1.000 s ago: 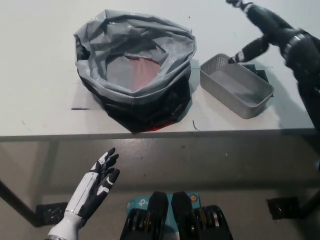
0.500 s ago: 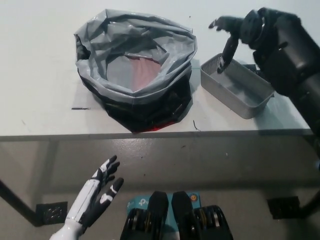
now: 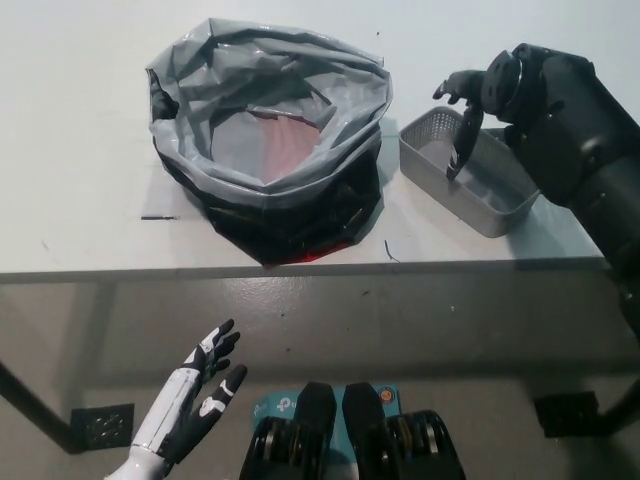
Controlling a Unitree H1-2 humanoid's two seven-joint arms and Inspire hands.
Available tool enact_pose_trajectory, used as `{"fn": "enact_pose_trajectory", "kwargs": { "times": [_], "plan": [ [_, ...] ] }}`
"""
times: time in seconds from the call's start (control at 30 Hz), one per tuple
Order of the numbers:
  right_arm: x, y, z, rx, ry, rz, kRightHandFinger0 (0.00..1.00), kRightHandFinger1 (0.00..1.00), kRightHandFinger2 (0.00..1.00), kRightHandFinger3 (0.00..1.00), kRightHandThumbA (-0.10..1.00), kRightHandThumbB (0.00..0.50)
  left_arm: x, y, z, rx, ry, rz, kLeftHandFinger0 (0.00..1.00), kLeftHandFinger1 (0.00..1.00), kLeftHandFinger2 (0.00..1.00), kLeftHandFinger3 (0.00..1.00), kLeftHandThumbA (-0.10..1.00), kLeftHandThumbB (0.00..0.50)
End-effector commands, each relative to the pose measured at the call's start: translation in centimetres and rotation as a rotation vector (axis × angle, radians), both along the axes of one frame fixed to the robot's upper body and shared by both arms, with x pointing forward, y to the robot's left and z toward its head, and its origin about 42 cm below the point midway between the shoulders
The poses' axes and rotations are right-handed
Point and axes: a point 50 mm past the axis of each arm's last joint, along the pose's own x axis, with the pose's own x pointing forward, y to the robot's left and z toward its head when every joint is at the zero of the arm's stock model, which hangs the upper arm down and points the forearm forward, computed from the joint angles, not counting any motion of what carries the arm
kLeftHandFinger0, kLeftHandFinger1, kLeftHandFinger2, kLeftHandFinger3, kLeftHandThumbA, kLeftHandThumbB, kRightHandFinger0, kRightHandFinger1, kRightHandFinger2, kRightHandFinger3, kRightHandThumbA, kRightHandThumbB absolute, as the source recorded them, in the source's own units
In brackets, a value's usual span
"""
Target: Use the right hand to pick up a small rectangular container and put it into a plastic bag and lift the bag
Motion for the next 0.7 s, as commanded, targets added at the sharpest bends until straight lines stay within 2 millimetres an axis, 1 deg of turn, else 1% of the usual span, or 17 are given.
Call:
{"fn": "enact_pose_trajectory", "kwargs": {
  "times": [0.0,0.03,0.07,0.13,0.2,0.3,0.37,0.5,0.57,0.6,0.67],
  "plan": [
    [0.3,0.6,2.2,-0.030,-0.088,0.012,1.00,1.00,1.00,1.00,1.00,0.395,0.3,0.1,1.1,0.015,-0.063,-0.023,1.00,1.00,1.00,1.00,0.85,0.264],
    [0.3,0.5,2.2,-0.030,-0.094,0.000,1.00,1.00,1.00,1.00,1.00,0.410,0.3,0.1,1.2,0.016,-0.063,-0.022,1.00,1.00,1.00,1.00,0.85,0.262],
    [0.4,0.4,2.3,-0.041,-0.107,-0.029,1.00,1.00,1.00,1.00,1.00,0.438,0.3,0.1,1.3,0.015,-0.067,-0.022,1.00,1.00,1.00,1.00,0.85,0.257],
    [0.4,0.1,2.5,-0.029,-0.111,-0.044,1.00,1.00,1.00,1.00,1.00,0.449,0.4,0.2,1.3,0.017,-0.068,-0.021,1.00,1.00,1.00,1.00,0.85,0.267],
    [0.5,-0.1,2.9,-0.005,-0.108,-0.047,1.00,1.00,1.00,1.00,1.00,0.443,0.6,0.2,1.5,0.018,-0.068,-0.020,1.00,1.00,1.00,1.00,0.86,0.271],
    [0.5,-0.3,2.9,0.044,-0.085,-0.027,1.00,1.00,1.00,1.00,1.00,0.406,0.6,0.2,1.6,0.021,-0.072,-0.019,1.00,1.00,1.00,1.00,0.86,0.272],
    [0.4,-0.2,2.6,0.076,-0.081,-0.039,1.00,1.00,1.00,1.00,1.00,0.411,0.7,0.3,1.6,0.020,-0.073,-0.018,1.00,1.00,1.00,1.00,0.86,0.272],
    [0.5,0.4,1.0,0.079,-0.032,-0.013,1.00,1.00,1.00,1.00,1.00,0.396,0.7,0.2,1.6,0.019,-0.081,-0.021,1.00,1.00,1.00,1.00,0.87,0.271],
    [0.5,0.5,0.4,0.082,-0.020,-0.004,1.00,1.00,1.00,1.00,1.00,0.378,0.7,0.3,1.7,0.022,-0.084,-0.019,1.00,1.00,1.00,1.00,0.87,0.263],
    [0.5,0.4,0.1,0.094,-0.021,-0.023,1.00,1.00,1.00,1.00,1.00,0.397,0.7,0.2,1.7,0.020,-0.084,-0.019,1.00,1.00,1.00,1.00,0.87,0.269],
    [0.5,0.3,-0.1,0.110,-0.018,-0.045,1.00,1.00,1.00,1.00,1.00,0.401,0.9,0.3,1.8,0.019,-0.084,-0.017,1.00,1.00,1.00,1.00,0.87,0.273]
  ]
}}
